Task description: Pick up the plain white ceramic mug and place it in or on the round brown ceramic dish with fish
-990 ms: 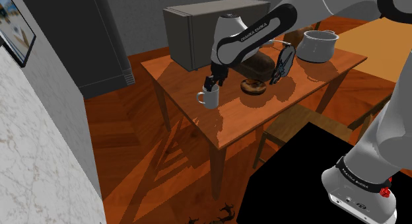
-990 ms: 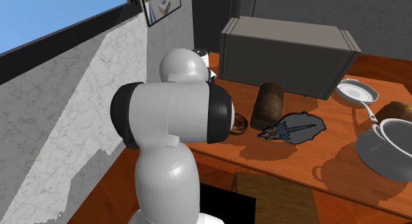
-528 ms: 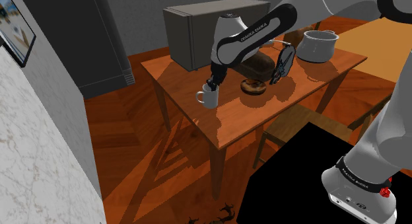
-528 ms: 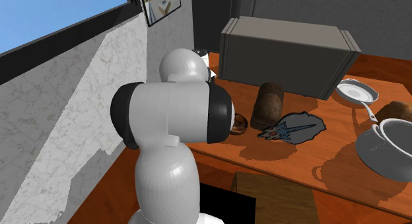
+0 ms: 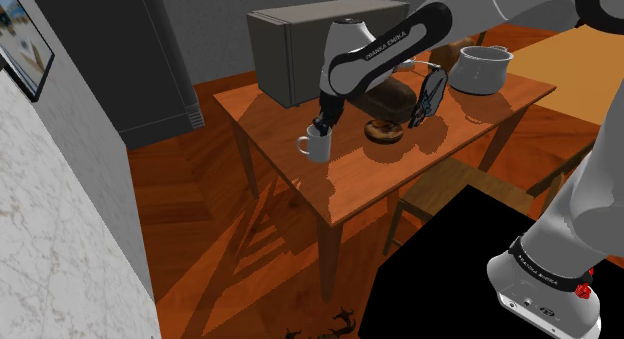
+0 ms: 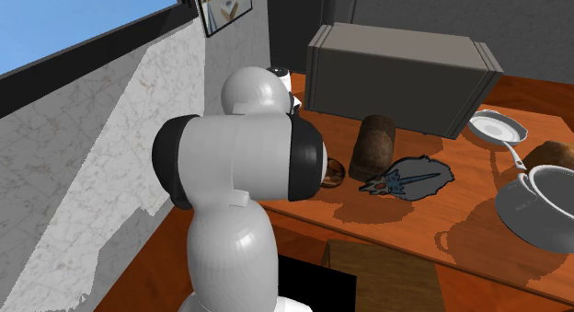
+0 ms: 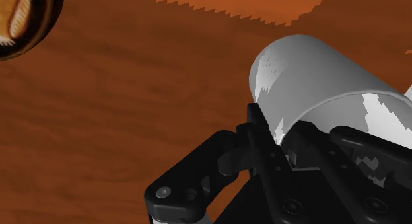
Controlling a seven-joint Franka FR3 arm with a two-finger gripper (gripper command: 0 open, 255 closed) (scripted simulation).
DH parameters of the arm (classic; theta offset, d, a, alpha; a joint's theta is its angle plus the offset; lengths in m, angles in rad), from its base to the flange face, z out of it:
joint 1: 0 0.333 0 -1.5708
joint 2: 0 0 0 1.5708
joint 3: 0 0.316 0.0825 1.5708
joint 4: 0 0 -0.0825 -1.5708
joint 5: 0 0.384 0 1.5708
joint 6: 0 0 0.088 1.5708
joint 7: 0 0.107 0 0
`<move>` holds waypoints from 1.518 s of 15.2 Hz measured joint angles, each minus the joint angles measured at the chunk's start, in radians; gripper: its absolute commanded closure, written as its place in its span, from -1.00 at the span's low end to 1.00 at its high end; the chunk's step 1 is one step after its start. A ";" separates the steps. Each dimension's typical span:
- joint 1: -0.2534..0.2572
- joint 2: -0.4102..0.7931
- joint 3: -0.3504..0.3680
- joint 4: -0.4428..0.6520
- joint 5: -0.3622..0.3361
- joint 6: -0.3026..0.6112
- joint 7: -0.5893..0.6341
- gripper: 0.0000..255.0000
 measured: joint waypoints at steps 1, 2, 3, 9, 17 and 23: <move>0.000 -0.005 0.000 0.004 0.000 -0.009 0.000 1.00; 0.000 -0.011 0.000 0.009 0.001 -0.019 0.000 1.00; 0.000 -0.020 0.001 0.012 0.001 -0.031 0.001 1.00; -0.001 -0.056 0.001 0.055 0.003 -0.110 0.001 1.00; -0.001 -0.098 0.002 0.107 0.004 -0.204 0.002 1.00; -0.017 -0.138 -0.010 0.130 0.013 -0.268 -0.028 1.00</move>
